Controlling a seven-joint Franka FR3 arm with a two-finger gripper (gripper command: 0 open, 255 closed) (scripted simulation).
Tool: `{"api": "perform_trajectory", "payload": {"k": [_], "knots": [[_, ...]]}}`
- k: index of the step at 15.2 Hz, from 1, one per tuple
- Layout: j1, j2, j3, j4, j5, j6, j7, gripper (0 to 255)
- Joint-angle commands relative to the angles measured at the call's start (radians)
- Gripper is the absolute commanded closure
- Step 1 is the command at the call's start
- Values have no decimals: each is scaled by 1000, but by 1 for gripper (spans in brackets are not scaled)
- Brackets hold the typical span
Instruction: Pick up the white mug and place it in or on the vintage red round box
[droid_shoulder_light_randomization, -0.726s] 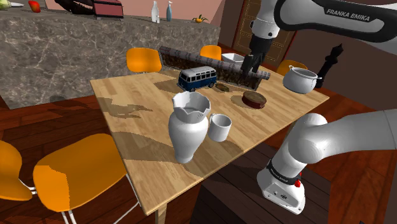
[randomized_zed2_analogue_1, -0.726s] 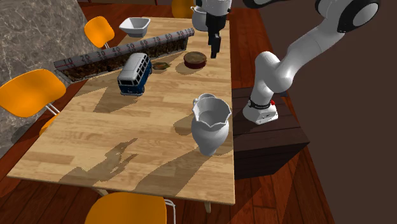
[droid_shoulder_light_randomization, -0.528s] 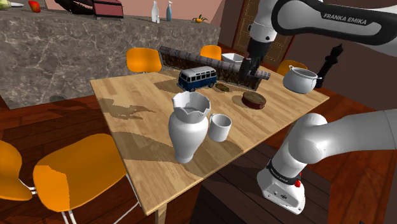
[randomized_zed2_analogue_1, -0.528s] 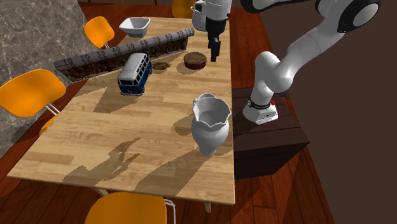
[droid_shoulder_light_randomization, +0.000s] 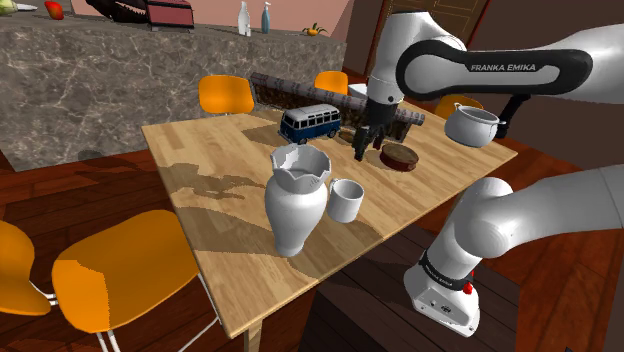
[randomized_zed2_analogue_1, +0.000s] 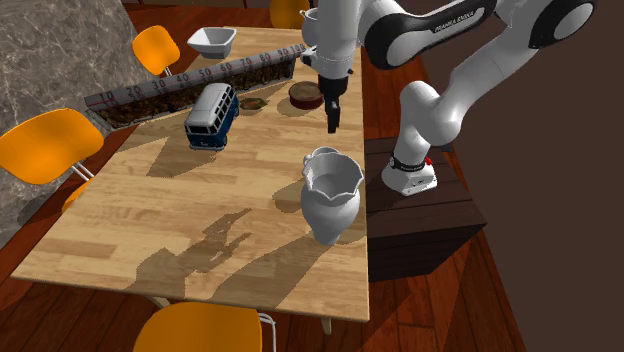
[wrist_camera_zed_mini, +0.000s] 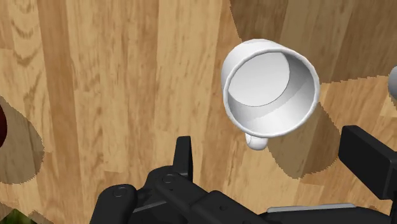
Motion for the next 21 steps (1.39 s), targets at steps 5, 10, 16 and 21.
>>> {"api": "perform_trajectory", "payload": {"k": [5,10,16,21], "knots": [[41,105,65,-102,77,183,89,0],[70,209,108,-143,126,314,141,0],[70,256,116,-197,130,414,142,0],[70,270,118,-210,131,441,142,0]]}}
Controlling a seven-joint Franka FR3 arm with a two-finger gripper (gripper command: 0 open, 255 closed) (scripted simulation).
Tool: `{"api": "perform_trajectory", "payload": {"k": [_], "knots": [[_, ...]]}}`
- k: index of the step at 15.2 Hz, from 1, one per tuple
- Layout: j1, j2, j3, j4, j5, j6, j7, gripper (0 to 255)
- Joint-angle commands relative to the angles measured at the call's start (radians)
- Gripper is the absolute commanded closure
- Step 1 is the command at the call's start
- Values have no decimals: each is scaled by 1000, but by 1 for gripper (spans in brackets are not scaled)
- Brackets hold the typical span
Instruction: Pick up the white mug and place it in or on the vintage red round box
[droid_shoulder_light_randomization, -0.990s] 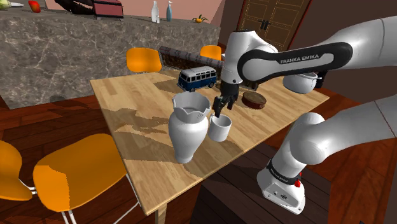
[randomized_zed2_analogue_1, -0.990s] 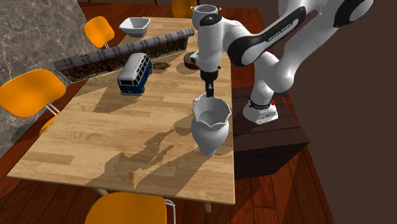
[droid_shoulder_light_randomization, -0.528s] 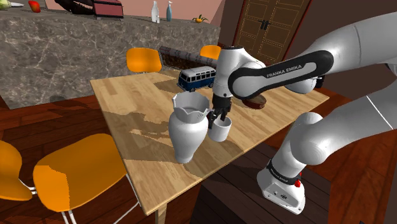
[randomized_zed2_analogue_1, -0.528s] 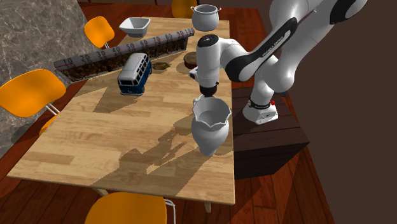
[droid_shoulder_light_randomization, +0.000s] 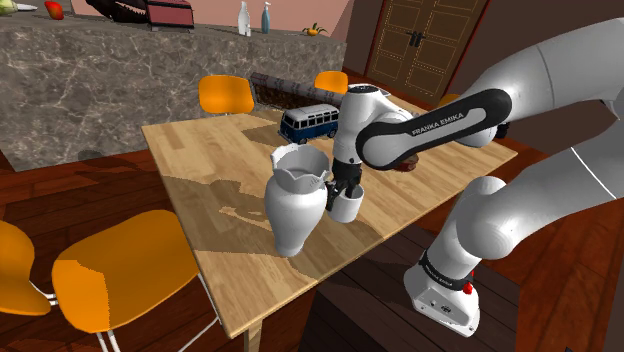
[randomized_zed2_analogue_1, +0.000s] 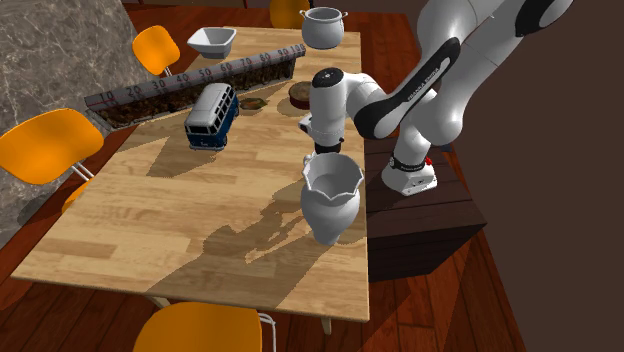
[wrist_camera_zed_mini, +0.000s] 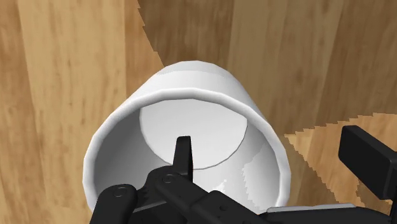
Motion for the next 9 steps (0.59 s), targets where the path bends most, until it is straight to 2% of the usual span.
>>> {"api": "perform_trajectory", "payload": {"k": [1,4,5,9], "knots": [[0,1,0,-1,0,2,0,0],[0,1,0,-1,0,2,0,0],[0,1,0,-1,0,2,0,255],[0,1,0,-1,0,2,0,255]]}}
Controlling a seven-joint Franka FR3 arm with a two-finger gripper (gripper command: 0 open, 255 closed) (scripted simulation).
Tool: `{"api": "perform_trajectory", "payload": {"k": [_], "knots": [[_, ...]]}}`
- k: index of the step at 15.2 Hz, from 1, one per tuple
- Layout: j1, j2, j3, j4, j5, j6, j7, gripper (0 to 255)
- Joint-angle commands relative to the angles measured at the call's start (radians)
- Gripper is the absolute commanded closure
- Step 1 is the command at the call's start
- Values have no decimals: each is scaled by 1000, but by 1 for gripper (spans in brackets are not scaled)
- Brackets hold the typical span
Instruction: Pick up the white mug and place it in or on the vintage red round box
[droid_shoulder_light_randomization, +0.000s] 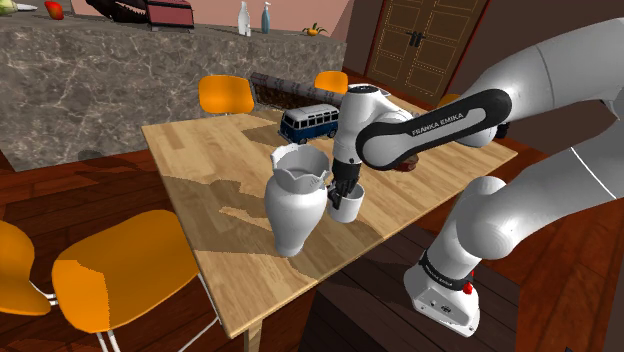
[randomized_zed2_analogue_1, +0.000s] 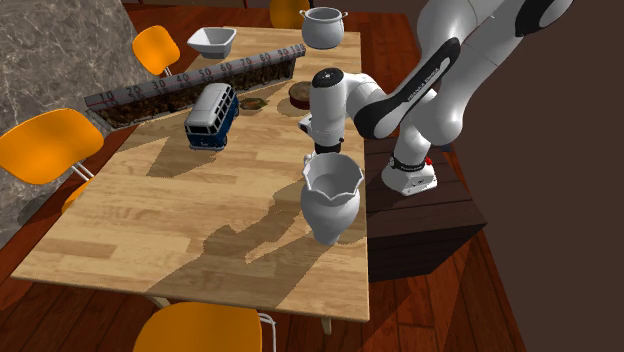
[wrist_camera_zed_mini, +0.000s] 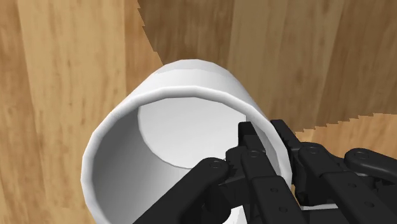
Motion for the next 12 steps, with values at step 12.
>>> {"api": "perform_trajectory", "payload": {"k": [12], "knots": [[0,-65,-10,55,-4,-120,-1,255]]}}
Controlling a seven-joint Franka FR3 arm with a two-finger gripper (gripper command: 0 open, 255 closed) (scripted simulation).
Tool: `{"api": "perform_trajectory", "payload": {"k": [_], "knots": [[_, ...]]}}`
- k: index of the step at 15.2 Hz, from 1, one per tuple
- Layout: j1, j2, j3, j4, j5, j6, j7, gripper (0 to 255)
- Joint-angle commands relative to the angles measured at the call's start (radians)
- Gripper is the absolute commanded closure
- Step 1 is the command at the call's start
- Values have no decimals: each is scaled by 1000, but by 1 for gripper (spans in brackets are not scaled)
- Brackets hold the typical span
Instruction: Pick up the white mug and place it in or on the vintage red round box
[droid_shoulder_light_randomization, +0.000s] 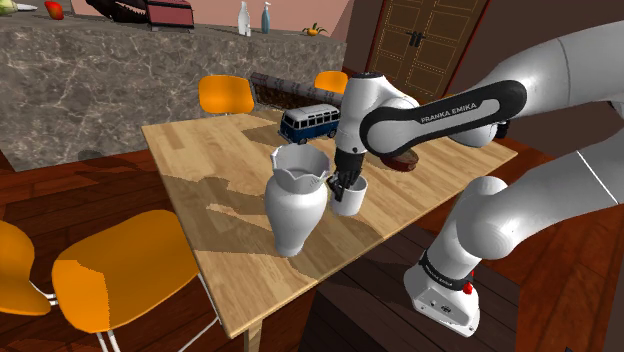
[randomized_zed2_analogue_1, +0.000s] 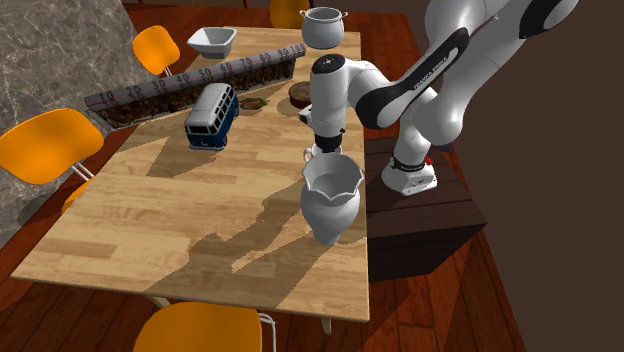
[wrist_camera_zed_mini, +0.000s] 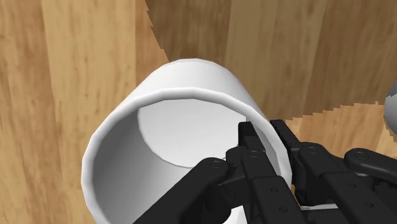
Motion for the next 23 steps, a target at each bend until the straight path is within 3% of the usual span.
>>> {"api": "perform_trajectory", "payload": {"k": [1,16,23], "knots": [[1,-16,-2,19,-1,-35,1,255],[-3,-90,-20,175,-13,-264,1,255],[-93,-120,-169,160,-117,-282,-173,255]]}}
